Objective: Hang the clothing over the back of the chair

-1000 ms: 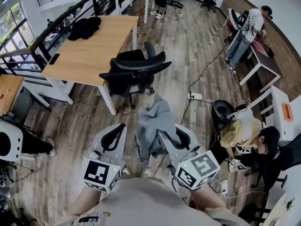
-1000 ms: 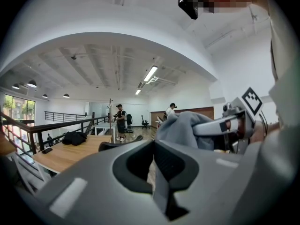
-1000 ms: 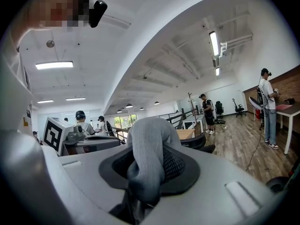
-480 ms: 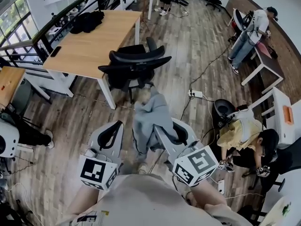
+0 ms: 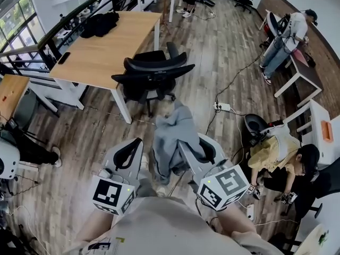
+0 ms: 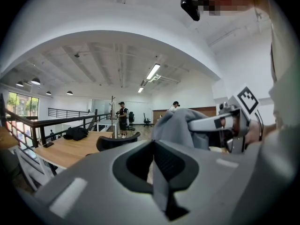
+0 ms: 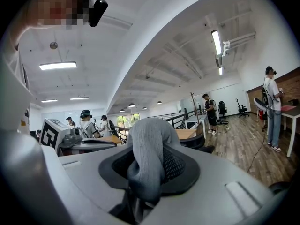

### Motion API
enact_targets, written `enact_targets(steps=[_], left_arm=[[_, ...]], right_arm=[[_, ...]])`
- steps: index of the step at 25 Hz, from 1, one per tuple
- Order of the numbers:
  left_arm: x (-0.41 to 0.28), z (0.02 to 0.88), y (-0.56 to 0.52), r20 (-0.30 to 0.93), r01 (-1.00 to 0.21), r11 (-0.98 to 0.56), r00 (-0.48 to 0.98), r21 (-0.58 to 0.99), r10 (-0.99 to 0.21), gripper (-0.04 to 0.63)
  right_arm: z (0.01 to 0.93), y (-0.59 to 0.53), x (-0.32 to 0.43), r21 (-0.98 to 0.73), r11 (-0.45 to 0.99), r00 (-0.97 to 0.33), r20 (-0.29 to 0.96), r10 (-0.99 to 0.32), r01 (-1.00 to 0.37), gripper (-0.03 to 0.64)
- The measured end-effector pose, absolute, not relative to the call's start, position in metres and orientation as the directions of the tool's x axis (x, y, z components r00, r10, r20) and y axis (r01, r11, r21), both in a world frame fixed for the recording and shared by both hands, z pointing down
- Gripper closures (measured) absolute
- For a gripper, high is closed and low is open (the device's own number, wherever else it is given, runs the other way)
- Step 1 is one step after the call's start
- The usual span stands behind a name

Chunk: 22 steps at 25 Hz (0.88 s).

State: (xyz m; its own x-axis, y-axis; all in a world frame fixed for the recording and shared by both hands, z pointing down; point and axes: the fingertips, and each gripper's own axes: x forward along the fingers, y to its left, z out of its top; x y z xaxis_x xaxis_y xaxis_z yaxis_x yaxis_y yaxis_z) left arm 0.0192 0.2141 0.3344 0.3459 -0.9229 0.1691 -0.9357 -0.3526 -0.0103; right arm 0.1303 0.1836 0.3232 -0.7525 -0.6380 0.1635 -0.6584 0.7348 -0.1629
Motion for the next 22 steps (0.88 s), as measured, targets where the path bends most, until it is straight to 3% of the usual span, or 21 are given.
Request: enact_targets(steps=[22], left_arm=[[-0.033,0.332,0.063,0.132,-0.92,-0.392,0.388,0.003,-0.912,0.592]], right_arm=[[0.321,0.047,0.087,-0.138,0.696,-0.709,0.162,-0.686,-0.705,0.508]])
